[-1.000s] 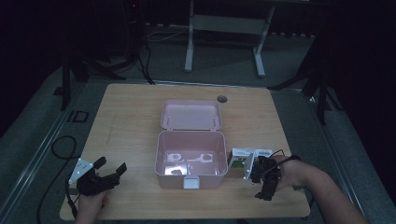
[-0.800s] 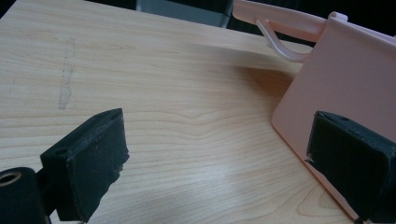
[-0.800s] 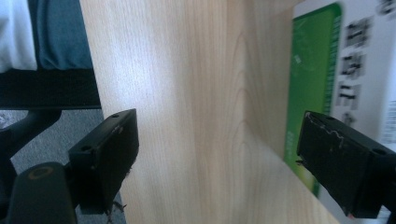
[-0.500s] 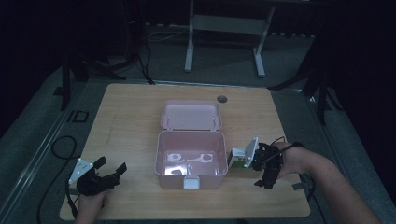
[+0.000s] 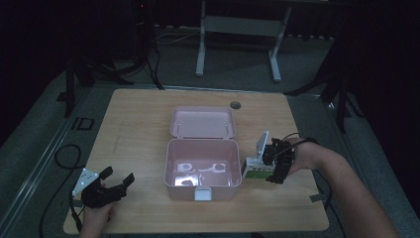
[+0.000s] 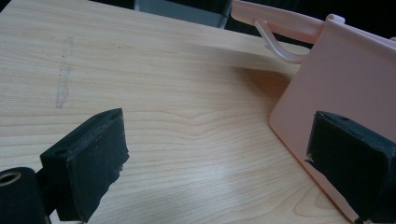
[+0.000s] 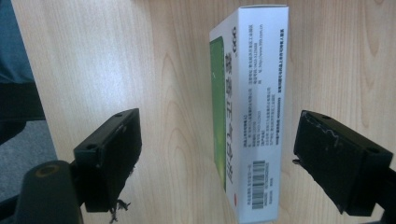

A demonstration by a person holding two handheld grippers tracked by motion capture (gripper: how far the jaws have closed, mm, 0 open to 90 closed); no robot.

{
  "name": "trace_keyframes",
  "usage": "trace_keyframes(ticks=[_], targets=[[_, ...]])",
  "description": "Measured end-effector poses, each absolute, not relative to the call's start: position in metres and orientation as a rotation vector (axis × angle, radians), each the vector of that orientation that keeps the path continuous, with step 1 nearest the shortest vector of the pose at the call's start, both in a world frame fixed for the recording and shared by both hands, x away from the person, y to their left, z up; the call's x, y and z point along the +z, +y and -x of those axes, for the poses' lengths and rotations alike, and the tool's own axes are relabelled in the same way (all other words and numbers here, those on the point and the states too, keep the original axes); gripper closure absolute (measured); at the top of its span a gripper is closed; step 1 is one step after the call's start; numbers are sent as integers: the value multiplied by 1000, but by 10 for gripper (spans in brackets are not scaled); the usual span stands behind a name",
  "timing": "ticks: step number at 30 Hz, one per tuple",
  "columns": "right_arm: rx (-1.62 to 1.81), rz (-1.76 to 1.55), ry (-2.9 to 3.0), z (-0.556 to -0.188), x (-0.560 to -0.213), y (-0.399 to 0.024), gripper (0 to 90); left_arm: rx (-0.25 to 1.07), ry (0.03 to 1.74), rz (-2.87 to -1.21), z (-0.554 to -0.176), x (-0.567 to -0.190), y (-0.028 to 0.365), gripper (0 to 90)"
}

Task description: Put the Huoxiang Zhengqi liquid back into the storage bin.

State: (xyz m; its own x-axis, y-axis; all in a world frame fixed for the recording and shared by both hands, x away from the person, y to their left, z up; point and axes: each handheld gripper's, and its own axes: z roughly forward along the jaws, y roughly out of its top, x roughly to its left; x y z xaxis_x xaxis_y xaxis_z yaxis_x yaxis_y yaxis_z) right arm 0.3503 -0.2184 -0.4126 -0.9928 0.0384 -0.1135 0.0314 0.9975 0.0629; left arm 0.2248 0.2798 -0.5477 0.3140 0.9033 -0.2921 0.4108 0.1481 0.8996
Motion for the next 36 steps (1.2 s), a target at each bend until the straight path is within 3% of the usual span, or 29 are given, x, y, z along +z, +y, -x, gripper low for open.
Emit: trace_keyframes(ticks=[14,23,32,36], targets=[[17,-34,3065,-372,-425,-213,165,545,1275,-1457,-225,-548,279,52],[-54,-20,3073,-382,-439,-212,226,546,1270,-1477,-225,-549,276,52],[-32,14,3085,-388,-449,-211,424,555,1265,-1491,-224,-549,275,52],[-39,23,3086,-390,-452,-211,467,557,1268,-1488,-225,-549,276,52]])
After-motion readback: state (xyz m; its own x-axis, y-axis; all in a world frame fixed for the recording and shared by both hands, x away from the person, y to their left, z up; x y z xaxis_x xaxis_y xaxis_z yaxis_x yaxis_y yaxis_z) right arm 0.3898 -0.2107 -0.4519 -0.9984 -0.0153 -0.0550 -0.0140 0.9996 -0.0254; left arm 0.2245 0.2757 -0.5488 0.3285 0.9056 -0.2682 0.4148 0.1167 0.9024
